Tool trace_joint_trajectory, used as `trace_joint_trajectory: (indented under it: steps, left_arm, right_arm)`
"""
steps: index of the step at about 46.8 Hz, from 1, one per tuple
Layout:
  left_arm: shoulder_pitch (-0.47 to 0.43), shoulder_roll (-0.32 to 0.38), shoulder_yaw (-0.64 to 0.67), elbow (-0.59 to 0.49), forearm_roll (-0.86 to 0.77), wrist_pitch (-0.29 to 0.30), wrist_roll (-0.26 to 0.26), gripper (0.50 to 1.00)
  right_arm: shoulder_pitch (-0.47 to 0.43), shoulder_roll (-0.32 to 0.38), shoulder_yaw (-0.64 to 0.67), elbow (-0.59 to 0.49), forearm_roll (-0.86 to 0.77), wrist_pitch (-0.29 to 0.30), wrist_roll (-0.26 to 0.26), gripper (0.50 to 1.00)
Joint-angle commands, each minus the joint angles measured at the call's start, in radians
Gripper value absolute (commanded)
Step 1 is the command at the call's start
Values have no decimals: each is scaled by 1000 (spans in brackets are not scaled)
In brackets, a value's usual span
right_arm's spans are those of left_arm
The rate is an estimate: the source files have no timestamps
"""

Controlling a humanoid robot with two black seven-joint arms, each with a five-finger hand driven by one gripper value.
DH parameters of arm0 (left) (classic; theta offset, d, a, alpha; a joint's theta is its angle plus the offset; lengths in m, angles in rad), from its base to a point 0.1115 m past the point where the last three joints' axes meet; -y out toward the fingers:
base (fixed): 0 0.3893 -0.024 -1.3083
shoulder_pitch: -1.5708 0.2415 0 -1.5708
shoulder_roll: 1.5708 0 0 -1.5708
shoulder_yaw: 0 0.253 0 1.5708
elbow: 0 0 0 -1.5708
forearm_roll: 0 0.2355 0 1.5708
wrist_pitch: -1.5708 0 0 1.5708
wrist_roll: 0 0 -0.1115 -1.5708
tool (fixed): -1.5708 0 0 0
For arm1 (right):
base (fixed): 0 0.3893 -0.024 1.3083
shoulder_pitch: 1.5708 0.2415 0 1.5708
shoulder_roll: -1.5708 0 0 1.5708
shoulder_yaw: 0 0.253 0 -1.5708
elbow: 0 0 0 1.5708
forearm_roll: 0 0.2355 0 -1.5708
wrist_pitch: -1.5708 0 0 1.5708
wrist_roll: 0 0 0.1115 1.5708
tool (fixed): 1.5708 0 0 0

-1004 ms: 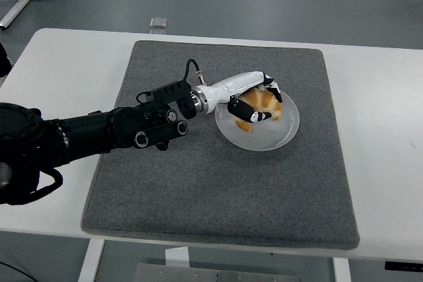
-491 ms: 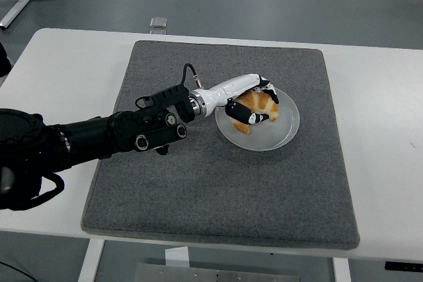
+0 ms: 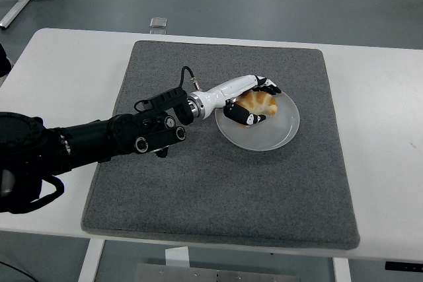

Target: Place the bread on the plate

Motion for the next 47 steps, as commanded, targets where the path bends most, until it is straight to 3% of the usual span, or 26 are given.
trace_joint_trajectory:
  steps: [1, 7, 10, 28, 34, 39, 47]
  left_arm:
    - [1, -1, 0, 0, 0, 0, 0, 891]
    - [1, -1, -12, -2, 0, -1, 0, 938]
    - [1, -1, -42, -2, 0, -1, 0, 990]
    - [-58, 14, -214, -9, -32, -27, 1, 994]
    - [-56, 31, -306, -8, -158, -128, 1, 994]
    - [-64, 61, -371, -3, -308, -225, 1, 994]
    - [-81, 104, -403, -2, -426, -270, 1, 996]
  right_arm:
    - [0, 0, 0, 0, 0, 0, 0, 952]
    - [0, 0, 0, 0, 0, 0, 0, 952]
    - [0, 0, 0, 0, 0, 0, 0, 954]
    - [2, 0, 2, 0, 2, -15, -2, 952]
    - [2, 0, 2, 2, 2, -64, -2, 954]
    - [2, 0, 2, 2, 2, -71, -2, 952]
    - [2, 0, 2, 2, 2, -71, -2, 952]
